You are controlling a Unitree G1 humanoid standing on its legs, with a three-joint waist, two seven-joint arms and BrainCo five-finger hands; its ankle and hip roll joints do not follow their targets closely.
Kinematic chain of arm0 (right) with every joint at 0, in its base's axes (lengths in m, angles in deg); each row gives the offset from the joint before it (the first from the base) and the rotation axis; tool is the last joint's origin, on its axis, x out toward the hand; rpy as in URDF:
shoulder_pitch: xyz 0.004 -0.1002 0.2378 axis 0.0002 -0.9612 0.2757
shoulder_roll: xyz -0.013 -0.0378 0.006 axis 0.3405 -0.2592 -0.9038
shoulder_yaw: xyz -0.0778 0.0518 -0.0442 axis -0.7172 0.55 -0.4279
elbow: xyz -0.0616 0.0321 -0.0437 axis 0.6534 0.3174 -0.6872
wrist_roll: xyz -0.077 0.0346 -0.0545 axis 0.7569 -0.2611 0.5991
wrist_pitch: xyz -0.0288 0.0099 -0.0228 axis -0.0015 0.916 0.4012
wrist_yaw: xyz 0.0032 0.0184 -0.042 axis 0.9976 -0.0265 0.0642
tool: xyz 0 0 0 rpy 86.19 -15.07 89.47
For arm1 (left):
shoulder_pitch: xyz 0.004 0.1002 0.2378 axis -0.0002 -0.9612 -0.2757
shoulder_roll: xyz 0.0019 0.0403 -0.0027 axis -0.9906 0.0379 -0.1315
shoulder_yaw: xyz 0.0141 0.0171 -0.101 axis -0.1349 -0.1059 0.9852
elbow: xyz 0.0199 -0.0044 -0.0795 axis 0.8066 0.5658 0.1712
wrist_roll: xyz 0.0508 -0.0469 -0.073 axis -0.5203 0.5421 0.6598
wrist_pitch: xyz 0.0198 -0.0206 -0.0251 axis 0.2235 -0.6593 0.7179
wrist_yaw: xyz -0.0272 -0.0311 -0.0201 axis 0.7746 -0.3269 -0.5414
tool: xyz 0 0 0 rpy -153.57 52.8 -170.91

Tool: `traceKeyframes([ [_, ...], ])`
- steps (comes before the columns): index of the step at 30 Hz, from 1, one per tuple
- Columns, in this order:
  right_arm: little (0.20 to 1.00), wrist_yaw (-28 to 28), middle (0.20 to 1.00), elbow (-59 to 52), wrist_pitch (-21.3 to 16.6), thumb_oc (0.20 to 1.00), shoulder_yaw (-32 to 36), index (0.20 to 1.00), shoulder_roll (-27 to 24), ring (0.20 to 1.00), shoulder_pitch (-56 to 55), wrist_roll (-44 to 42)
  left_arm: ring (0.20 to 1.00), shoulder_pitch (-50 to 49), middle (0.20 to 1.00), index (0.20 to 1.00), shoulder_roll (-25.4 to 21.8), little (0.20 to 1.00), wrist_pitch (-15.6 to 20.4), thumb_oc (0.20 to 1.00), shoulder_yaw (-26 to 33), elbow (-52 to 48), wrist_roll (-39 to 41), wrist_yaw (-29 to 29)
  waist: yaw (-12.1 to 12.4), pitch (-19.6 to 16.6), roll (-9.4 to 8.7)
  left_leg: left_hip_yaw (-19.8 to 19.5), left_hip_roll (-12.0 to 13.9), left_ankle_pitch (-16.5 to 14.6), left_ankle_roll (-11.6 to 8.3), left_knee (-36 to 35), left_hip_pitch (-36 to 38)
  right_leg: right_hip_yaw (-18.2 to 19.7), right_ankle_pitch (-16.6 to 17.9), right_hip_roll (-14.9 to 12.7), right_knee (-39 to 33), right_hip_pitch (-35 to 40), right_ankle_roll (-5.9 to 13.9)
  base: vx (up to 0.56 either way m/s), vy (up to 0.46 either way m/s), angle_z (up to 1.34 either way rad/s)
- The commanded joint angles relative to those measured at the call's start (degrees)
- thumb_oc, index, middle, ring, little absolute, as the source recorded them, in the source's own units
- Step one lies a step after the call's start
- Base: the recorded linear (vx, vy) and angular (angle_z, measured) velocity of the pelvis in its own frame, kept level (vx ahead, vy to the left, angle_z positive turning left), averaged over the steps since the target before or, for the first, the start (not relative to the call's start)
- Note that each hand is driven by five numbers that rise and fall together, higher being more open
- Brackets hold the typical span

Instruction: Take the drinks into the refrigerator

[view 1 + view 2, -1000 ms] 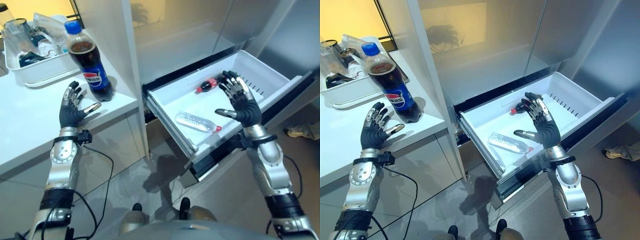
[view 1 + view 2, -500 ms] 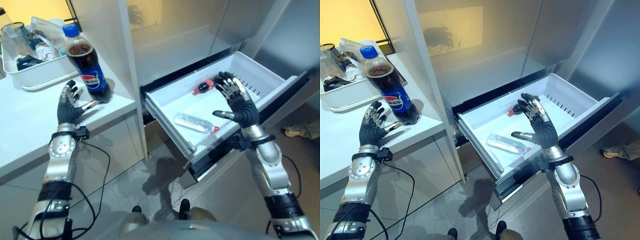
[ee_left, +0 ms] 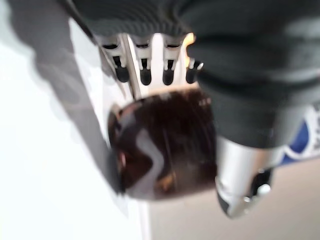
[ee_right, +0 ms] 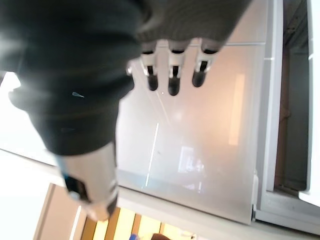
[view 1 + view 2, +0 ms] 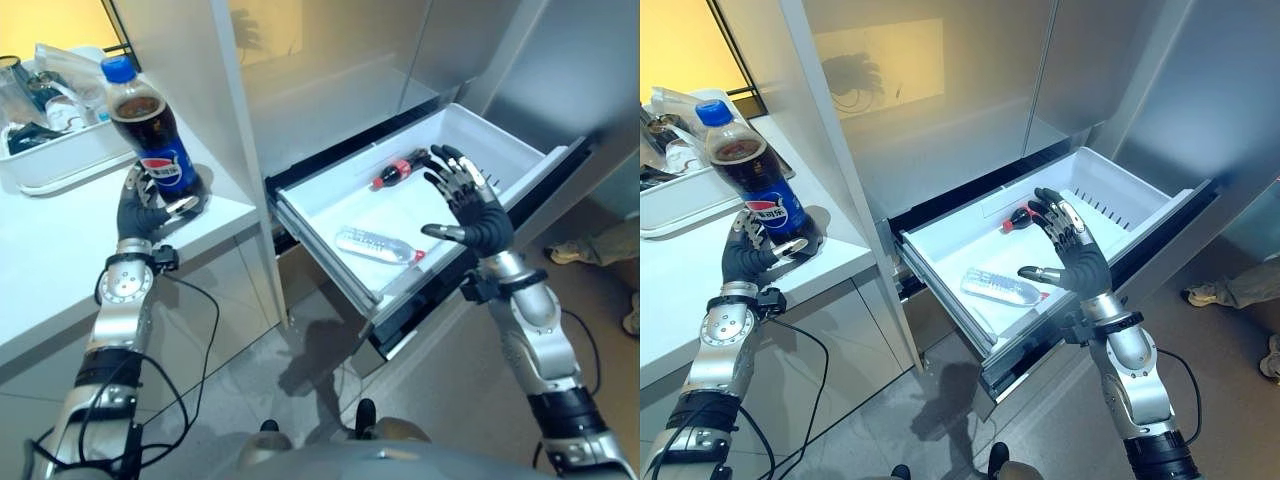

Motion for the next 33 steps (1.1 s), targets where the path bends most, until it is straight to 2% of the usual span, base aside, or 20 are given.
traceKeyframes([
  [1, 1.0, 0.04, 1.0, -7.03, -1.9, 1.0, 1.75, 1.0, -1.35, 1.0, 1.14, -2.2, 1.0, 9.03, 1.0, 1.0, -2.52, 1.0, 1.09, 1.0, -3.07, 3.16, -0.39, -0.47, -0.93, 0.79, 0.61, 0.0, -2.16, -4.73, 4.92, -0.58, 2.34, -1.04, -2.96, -3.58, 8.05, -0.87, 4.82, 0.0, 0.001, -0.13],
  [12, 1.0, -0.06, 1.0, -7.34, -2.16, 1.0, 2.64, 1.0, -0.98, 1.0, -0.46, -2.05, 1.0, 10.23, 1.0, 1.0, -1.17, 1.0, 1.33, 1.0, -4.65, 3.97, -0.09, -1.22, -2.36, 0.57, 0.45, 2.51, -2.61, -5.12, 5.13, -0.57, 2.75, 1.88, -2.14, -2.35, 6.02, -0.95, 4.84, 0.0, 0.006, -0.13],
  [13, 1.0, 0.04, 1.0, -7.5, -2.14, 1.0, 2.74, 1.0, -0.95, 1.0, -0.6, -2.0, 0.796, 10.19, 0.796, 0.796, -1.09, 0.796, 1.38, 0.796, -4.66, 4.15, -0.1, -1.34, -2.3, 0.52, 0.5, 2.77, -2.6, -5.12, 5.14, -0.55, 2.8, 2.13, -2.09, -2.24, 5.87, -0.99, 4.82, 0.0, 0.014, -0.09],
  [14, 1.0, 0.05, 1.0, -7.4, -2.18, 1.0, 2.78, 1.0, -0.82, 1.0, -0.76, -2.0, 0.721, 10.12, 0.721, 0.721, -0.95, 0.721, 1.38, 0.721, -4.62, 4.38, -0.13, -1.26, -2.48, 0.48, 0.51, 2.98, -2.7, -5.13, 5.17, -0.53, 2.85, 2.37, -1.99, -2.1, 5.66, -1.03, 4.83, 0.0, 0.008, -0.11],
  [15, 1.0, -0.07, 1.0, -7.36, -2.24, 1.0, 2.81, 1.0, -0.72, 1.0, -0.85, -1.99, 0.357, 10.17, 0.357, 0.357, -0.7, 0.357, 1.39, 0.357, -4.65, 4.49, -0.01, -1.09, -2.51, 0.43, 0.53, 3.25, -2.72, -5.19, 5.2, -0.53, 2.89, 2.8, -1.87, -1.97, 5.41, -0.99, 4.84, 0.0, 0.002, -0.1],
  [17, 1.0, -0.16, 1.0, -7.31, -2.28, 1.0, 2.83, 1.0, -0.53, 1.0, -1.07, -2.05, 0.2, 10.25, 0.2, 0.2, -0.38, 0.2, 1.39, 0.2, -4.73, 4.68, 0.16, -1.16, -2.69, 0.35, 0.51, 3.58, -2.79, -5.28, 5.25, -0.52, 2.94, 3.18, -1.79, -1.81, 4.97, -0.92, 4.85, 0.0, -0.002, -0.11],
  [27, 1.0, 0.09, 1.0, -6.94, -2.34, 1.0, 2.99, 1.0, -0.4, 1.0, -1.65, -1.92, 0.2, 10.73, 0.2, 0.2, 0.52, 0.2, 1.98, 0.2, -5.0, 6.14, 0.67, -1.25, -3.55, -0.29, 0.55, 5.17, -3.03, -5.55, 5.18, -0.47, 3.5, 4.84, -1.27, -1.32, 3.53, -0.24, 4.82, 0.0, -0.001, -0.12],
  [33, 1.0, 0.32, 1.0, -6.61, -2.42, 1.0, 3.51, 1.0, -0.14, 1.0, -2.14, -2.06, 0.2, 8.32, 0.2, 0.2, 1.57, 0.2, 3.48, 0.2, -3.4, 2.27, 4.51, -2.22, -3.38, -0.57, 0.34, 5.52, -3.09, -5.63, 5.18, -0.45, 3.72, 5.09, -1.12, -1.11, 2.9, 0.24, 4.74, 0.0, 0.0, 0.0],
])
